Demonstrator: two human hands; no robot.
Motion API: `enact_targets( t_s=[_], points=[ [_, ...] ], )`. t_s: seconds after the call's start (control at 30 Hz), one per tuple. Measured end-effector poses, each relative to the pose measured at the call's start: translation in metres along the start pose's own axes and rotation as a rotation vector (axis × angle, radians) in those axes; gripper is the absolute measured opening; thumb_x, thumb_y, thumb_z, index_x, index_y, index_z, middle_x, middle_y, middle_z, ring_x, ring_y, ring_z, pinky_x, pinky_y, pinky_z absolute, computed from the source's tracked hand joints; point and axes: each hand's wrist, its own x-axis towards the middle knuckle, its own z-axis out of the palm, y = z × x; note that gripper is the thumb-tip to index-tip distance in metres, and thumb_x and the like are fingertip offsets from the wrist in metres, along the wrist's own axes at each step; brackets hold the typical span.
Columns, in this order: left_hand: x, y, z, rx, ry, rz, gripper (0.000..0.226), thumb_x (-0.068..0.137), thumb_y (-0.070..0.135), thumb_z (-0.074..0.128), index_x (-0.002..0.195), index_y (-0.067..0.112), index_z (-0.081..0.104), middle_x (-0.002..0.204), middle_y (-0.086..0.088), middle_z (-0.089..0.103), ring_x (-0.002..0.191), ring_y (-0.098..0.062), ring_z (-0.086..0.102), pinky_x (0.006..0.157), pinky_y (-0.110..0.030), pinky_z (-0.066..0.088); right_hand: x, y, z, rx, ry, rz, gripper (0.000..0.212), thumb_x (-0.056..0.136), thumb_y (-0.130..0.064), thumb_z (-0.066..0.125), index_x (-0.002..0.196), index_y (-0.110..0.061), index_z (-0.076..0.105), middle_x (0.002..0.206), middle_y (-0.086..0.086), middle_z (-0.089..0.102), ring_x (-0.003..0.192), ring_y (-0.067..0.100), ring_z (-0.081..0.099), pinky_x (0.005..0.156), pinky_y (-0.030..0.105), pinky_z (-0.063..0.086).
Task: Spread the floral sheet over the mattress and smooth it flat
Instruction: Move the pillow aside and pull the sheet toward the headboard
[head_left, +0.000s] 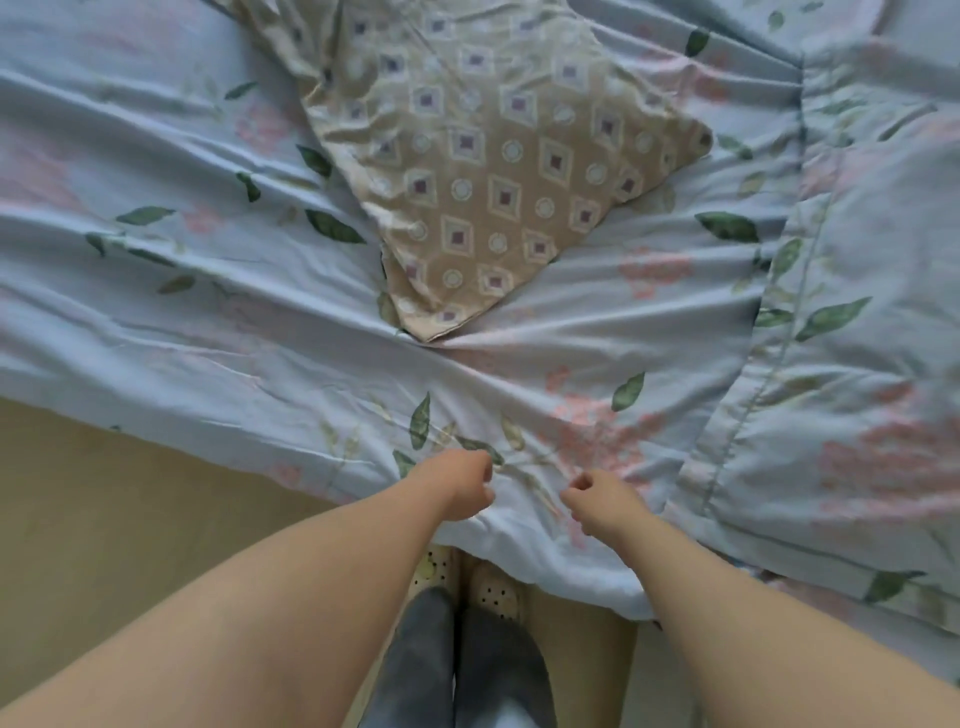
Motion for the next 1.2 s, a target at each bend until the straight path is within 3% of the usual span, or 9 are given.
enact_targets(
  t_s=[0.3, 0.43, 0.6, 0.93, 1.03, 1.2],
  points=[
    [-0.08, -0.024, -0.087, -0.208, 0.225, -0.022, 0.036, 0.097, 0.031, 0.046, 0.127, 0.011, 0.051, 0.13, -0.01, 0.057, 0.119, -0.026, 0.052, 0.09, -0.03, 0.042, -0.053, -0.105, -0.025, -0.116, 0.061, -0.165, 0.011, 0.092, -0.016, 0.044, 0.086, -0.009, 0.05, 0.089, 0.012, 0.056, 0.079, 0.025, 0.051, 0.068, 0.029, 0.038],
    [-0.124, -0.066, -0.128, -0.265, 0.323, -0.035, 0.036, 0.097, 0.031, 0.047, 0.126, 0.01, 0.052, 0.131, -0.01, 0.055, 0.118, -0.026, 0.053, 0.093, -0.031, 0.044, -0.088, -0.178, -0.011, -0.165, 0.097, -0.25, 0.018, 0.091, -0.018, 0.047, 0.073, -0.016, 0.046, 0.091, 0.01, 0.058, 0.08, 0.025, 0.053, 0.057, 0.026, 0.036],
    [-0.177, -0.155, -0.171, -0.357, 0.404, -0.058, 0.034, 0.097, 0.031, 0.046, 0.125, 0.012, 0.051, 0.131, -0.009, 0.054, 0.115, -0.026, 0.054, 0.091, -0.034, 0.045, -0.128, -0.271, 0.028, -0.281, 0.078, -0.344, 0.01, 0.093, -0.02, 0.045, 0.088, -0.014, 0.05, 0.09, 0.006, 0.054, 0.081, 0.022, 0.05, 0.062, 0.026, 0.037],
    [-0.282, -0.377, -0.239, -0.41, 0.507, -0.137, 0.033, 0.098, 0.031, 0.045, 0.123, 0.012, 0.053, 0.127, -0.009, 0.057, 0.114, -0.026, 0.054, 0.089, -0.033, 0.044, -0.182, -0.483, 0.172, -0.329, 0.075, -0.464, 0.017, 0.093, -0.019, 0.046, 0.101, -0.008, 0.056, 0.086, 0.008, 0.055, 0.076, 0.022, 0.048, 0.054, 0.024, 0.032],
    [-0.305, -0.453, -0.256, -0.456, 0.546, -0.216, 0.032, 0.097, 0.033, 0.045, 0.121, 0.013, 0.053, 0.126, -0.008, 0.056, 0.111, -0.025, 0.056, 0.087, -0.032, 0.045, -0.195, -0.551, 0.219, -0.364, 0.041, -0.519, 0.01, 0.093, -0.019, 0.047, 0.094, -0.01, 0.053, 0.068, 0.001, 0.048, 0.06, 0.014, 0.042, 0.052, 0.023, 0.031],
    [-0.33, -0.552, -0.289, -0.516, 0.618, -0.309, 0.03, 0.096, 0.032, 0.047, 0.117, 0.013, 0.055, 0.123, -0.008, 0.058, 0.11, -0.025, 0.056, 0.094, -0.035, 0.048, -0.201, -0.647, 0.266, -0.435, 0.008, -0.583, 0.008, 0.093, -0.019, 0.047, 0.09, -0.012, 0.05, 0.064, 0.0, 0.044, 0.058, 0.015, 0.041, 0.053, 0.023, 0.031]
  ],
)
